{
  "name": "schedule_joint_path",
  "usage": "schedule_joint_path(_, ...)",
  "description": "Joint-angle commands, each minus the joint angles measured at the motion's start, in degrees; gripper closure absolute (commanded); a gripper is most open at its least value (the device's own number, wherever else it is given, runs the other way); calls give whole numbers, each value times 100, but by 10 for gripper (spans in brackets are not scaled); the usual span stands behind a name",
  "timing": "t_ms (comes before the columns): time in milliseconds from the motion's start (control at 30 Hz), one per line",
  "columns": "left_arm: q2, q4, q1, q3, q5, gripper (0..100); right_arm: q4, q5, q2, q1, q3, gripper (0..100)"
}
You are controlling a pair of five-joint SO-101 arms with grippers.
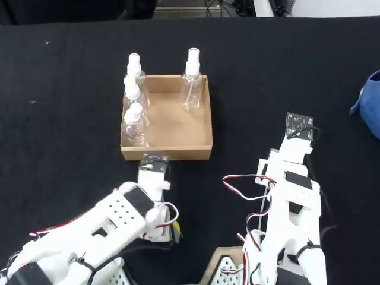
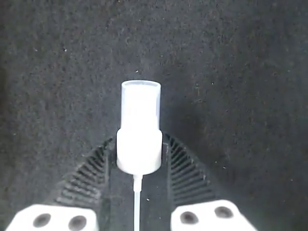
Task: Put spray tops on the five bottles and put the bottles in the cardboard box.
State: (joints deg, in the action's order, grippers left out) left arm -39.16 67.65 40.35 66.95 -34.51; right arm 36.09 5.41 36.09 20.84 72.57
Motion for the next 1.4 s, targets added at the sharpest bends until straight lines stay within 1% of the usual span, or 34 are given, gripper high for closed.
schedule_joint_path(0,-53,53,312,-31,-62,805,-149,-18,13,-70,4,977)
schedule_joint_path(67,-53,44,321,-31,-53,852,-149,-18,13,-70,4,977)
schedule_joint_path(167,-62,-97,303,-136,-35,977,-149,-18,13,-70,4,977)
schedule_joint_path(200,-62,-167,295,-180,-44,969,-149,-18,13,-70,4,977)
schedule_joint_path(467,-62,-185,295,-163,-79,818,-149,-18,13,-79,4,977)
schedule_joint_path(600,-62,-185,295,-207,-114,691,-149,-18,4,-79,4,977)
schedule_joint_path(700,-62,-185,295,-347,-563,577,-149,-18,4,-79,4,977)
schedule_joint_path(767,-62,-185,286,-409,-888,520,-149,-18,4,-79,4,977)
schedule_joint_path(833,-62,-185,242,-409,-1064,492,-149,-18,-13,-79,4,977)
schedule_joint_path(867,-62,-185,145,-400,-1081,495,-158,-18,-13,-79,4,977)
schedule_joint_path(933,0,-229,-180,-400,-1090,518,-158,-18,-13,-79,4,977)
schedule_joint_path(1000,0,-237,-629,-409,-1090,564,-264,-18,-22,-79,22,977)
schedule_joint_path(1067,-53,-237,-1033,-435,-1090,637,-448,-18,-22,-79,110,977)
schedule_joint_path(1133,-53,-229,-1297,-400,-1073,732,-589,-18,-13,-79,171,977)
schedule_joint_path(1167,-9,-202,-1367,-400,-1046,784,-607,-18,-13,-79,180,977)
schedule_joint_path(1233,0,-211,-1376,-286,-774,886,-607,-18,-13,-79,180,977)
schedule_joint_path(1300,-53,-246,-1367,-136,-563,966,-607,-18,-13,-79,180,977)
schedule_joint_path(1367,-53,-202,-1367,-75,-369,963,-607,-18,-13,-79,180,977)
